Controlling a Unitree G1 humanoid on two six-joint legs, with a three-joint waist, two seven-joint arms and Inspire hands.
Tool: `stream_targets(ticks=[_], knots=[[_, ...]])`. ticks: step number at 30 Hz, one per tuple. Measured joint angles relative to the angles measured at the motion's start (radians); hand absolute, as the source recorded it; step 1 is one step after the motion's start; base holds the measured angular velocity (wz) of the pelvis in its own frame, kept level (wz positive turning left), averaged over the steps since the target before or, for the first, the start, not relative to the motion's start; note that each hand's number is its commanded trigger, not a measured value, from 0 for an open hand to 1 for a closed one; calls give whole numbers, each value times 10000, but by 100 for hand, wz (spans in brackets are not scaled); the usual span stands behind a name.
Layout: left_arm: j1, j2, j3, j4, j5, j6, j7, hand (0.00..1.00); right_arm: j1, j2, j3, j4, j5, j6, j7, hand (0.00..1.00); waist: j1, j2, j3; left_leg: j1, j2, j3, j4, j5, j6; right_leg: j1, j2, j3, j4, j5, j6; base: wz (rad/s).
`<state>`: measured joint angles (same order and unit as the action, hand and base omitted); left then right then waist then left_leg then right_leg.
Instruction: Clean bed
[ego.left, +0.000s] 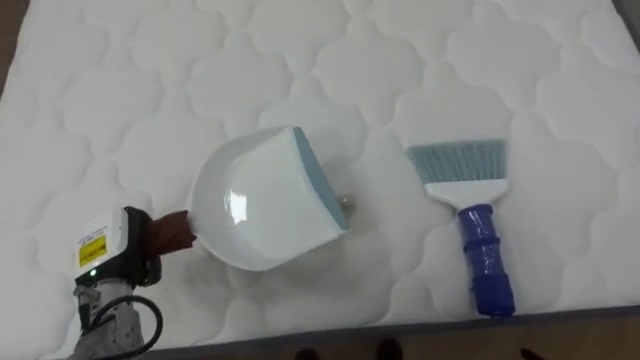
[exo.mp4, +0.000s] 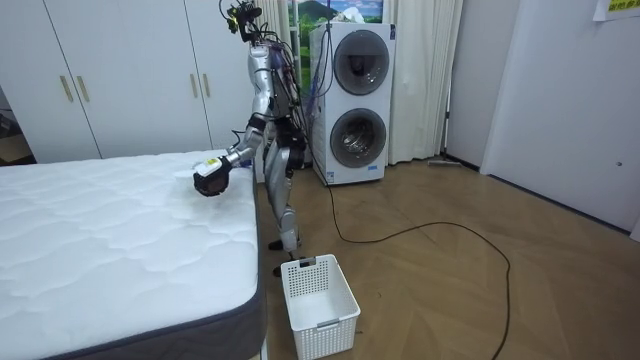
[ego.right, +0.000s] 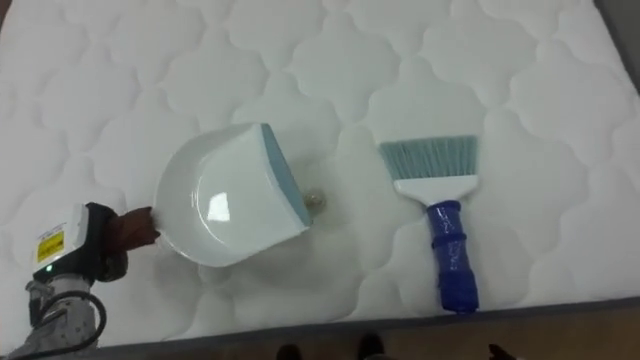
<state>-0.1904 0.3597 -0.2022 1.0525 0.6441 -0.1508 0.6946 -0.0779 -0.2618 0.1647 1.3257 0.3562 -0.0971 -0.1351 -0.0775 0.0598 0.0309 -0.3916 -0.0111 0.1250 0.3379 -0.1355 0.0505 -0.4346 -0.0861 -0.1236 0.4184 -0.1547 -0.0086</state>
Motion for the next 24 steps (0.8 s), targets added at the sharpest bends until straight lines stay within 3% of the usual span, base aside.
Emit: stream_targets(ticks=[15, 24], knots=[[256, 106, -294, 470, 256, 20, 1226, 100, -320, -157, -1626, -1102, 1721, -121, -2344, 0, 9, -48, -26, -67, 2, 136, 83, -55, 12, -142, -9, 112, 136, -31, 15, -2], [516, 144, -332, 720, 651, 190, 1312, 100, -437, -160, -1991, -2722, 763, -329, -4045, 0, 37, -155, -66, -99, 7, 263, 69, -55, 13, -292, 0, 240, 202, -30, 13, -3]])
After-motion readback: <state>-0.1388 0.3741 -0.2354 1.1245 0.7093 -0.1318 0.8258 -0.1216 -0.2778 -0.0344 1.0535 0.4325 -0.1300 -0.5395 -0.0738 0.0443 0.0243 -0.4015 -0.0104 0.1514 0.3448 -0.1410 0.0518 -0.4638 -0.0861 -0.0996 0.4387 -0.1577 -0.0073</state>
